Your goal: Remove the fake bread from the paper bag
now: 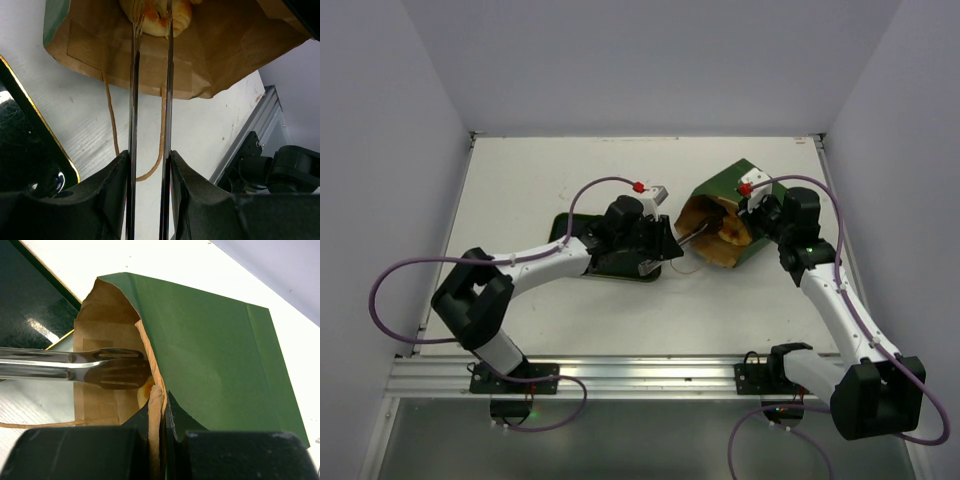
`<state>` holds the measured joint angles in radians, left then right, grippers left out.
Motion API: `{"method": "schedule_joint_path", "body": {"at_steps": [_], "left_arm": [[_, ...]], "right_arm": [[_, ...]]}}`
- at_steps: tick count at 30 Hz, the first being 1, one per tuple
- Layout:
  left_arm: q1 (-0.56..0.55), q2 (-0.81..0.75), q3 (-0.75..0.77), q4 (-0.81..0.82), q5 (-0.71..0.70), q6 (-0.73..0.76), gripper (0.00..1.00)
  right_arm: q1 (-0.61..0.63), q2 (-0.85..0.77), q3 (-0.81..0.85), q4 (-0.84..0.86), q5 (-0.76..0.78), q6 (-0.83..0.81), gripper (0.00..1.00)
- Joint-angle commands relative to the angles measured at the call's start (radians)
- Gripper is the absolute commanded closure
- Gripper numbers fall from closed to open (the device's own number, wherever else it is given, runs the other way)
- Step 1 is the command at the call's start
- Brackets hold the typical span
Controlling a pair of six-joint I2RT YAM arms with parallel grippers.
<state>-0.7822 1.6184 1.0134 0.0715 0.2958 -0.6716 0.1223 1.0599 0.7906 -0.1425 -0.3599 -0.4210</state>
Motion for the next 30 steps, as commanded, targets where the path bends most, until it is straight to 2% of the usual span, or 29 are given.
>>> {"method": "schedule_joint_path", "body": {"at_steps": [1,30], "left_arm": [[-0.008,0.029,0.062,0.063,-0.018,-0.011,0.60],[-0.008,0.153,0.186,-0.038,-0.058,0.056,0.54]], "right_arm": [[-0.004,-0.018,-0.002,0.041,-0.043,-0.005,1.00],[-0.004,-0.020,-0.004,0.038,-0.056,-0.002,1.00]]}}
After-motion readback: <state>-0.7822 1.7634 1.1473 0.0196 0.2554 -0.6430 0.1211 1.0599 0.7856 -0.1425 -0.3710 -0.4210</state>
